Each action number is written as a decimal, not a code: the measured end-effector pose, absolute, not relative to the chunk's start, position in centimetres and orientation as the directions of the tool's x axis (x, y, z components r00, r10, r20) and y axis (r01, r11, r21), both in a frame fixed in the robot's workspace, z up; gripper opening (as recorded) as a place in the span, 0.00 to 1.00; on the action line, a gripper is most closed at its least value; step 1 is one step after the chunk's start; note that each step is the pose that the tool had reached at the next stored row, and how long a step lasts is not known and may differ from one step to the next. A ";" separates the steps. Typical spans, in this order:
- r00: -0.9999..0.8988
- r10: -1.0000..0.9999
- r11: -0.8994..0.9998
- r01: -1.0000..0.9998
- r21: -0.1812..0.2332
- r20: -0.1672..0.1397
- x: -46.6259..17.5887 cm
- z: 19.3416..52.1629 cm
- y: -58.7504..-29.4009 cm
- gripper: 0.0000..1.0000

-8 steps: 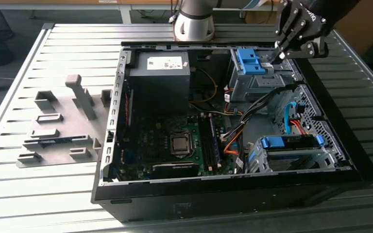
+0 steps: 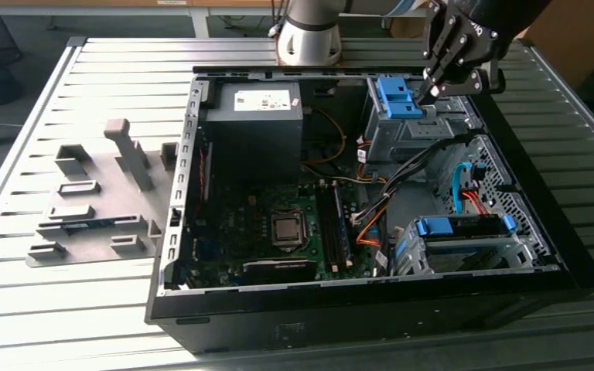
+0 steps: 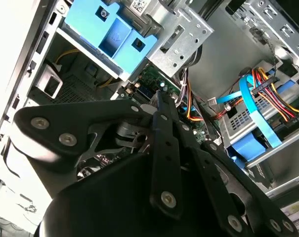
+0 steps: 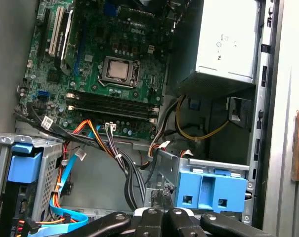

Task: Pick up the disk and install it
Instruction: 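Insert the second disk wire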

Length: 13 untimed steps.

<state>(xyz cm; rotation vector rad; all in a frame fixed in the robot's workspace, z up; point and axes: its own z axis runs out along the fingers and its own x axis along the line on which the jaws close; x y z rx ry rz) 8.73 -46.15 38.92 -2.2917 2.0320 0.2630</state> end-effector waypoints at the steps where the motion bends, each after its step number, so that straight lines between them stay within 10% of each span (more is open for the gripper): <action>1: 0.113 -0.979 -0.125 -0.990 0.063 -0.172 8.7 38.9 -46.1 0.11; 13: 0.113 -0.979 -0.125 -0.990 0.059 -0.172 8.7 38.9 -46.1 0.11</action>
